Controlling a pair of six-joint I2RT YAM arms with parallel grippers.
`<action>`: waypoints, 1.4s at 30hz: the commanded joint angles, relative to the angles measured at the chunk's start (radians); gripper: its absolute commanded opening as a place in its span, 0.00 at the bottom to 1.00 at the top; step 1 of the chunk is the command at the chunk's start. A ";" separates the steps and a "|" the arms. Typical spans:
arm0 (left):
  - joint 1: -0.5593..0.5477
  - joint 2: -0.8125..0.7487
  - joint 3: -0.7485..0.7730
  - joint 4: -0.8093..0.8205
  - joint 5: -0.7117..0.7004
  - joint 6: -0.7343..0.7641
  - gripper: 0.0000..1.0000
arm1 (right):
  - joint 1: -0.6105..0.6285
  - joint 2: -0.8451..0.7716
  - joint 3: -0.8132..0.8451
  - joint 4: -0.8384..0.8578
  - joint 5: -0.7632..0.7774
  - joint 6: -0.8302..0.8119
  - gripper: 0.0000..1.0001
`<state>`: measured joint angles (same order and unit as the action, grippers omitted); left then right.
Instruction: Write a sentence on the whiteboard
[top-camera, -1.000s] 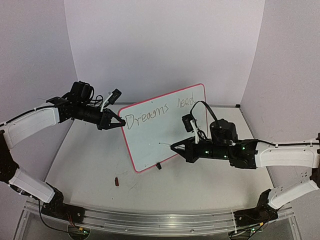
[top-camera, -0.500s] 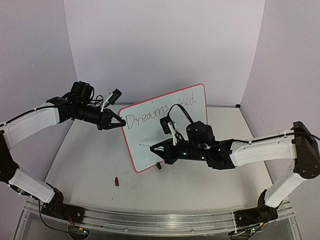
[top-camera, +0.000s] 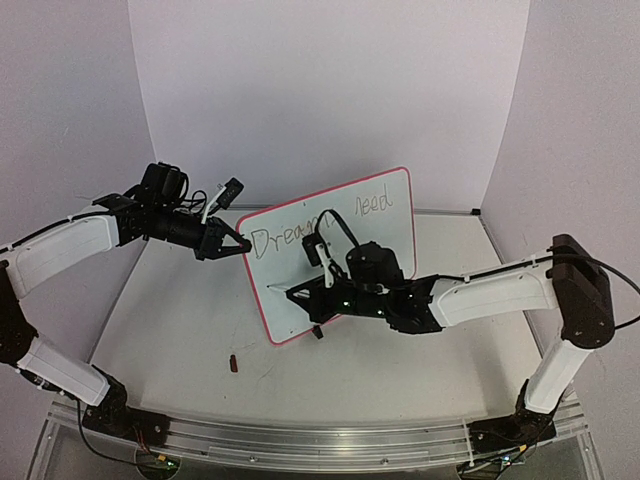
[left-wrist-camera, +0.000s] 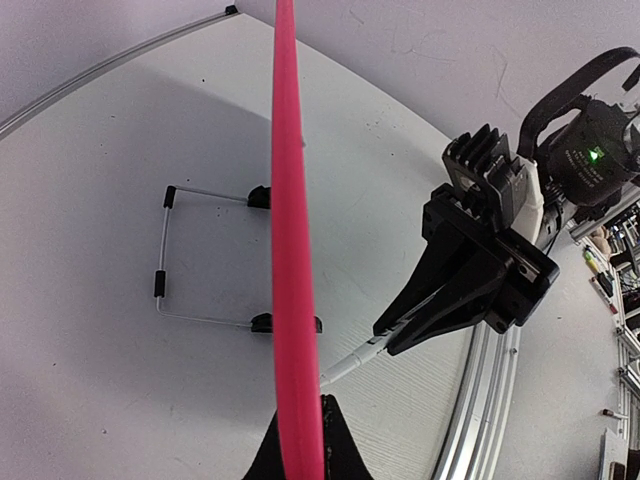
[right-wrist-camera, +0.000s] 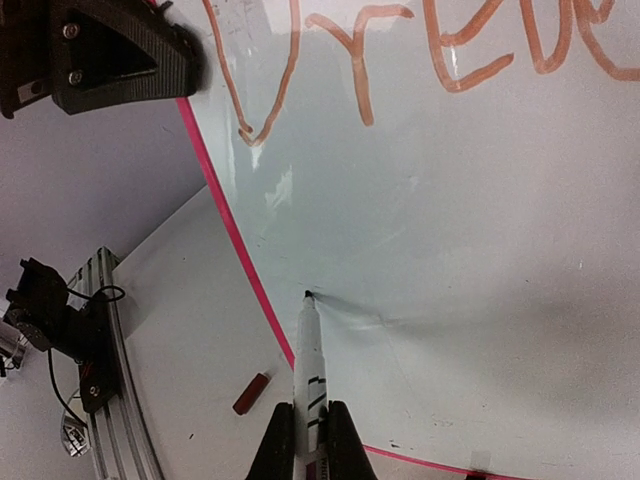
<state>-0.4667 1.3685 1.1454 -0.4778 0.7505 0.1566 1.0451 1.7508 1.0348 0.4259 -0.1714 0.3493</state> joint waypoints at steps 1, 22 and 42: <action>-0.026 0.024 -0.002 -0.090 -0.031 0.013 0.00 | 0.000 0.013 0.037 0.017 0.061 0.005 0.00; -0.027 0.041 0.001 -0.091 -0.030 0.014 0.00 | 0.000 0.065 0.033 -0.041 -0.022 -0.022 0.00; -0.028 0.047 0.003 -0.092 -0.027 0.014 0.00 | 0.000 -0.020 0.041 -0.045 0.080 -0.040 0.00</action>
<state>-0.4667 1.3752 1.1519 -0.4795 0.7460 0.1556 1.0554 1.7868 1.0554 0.3647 -0.1761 0.3189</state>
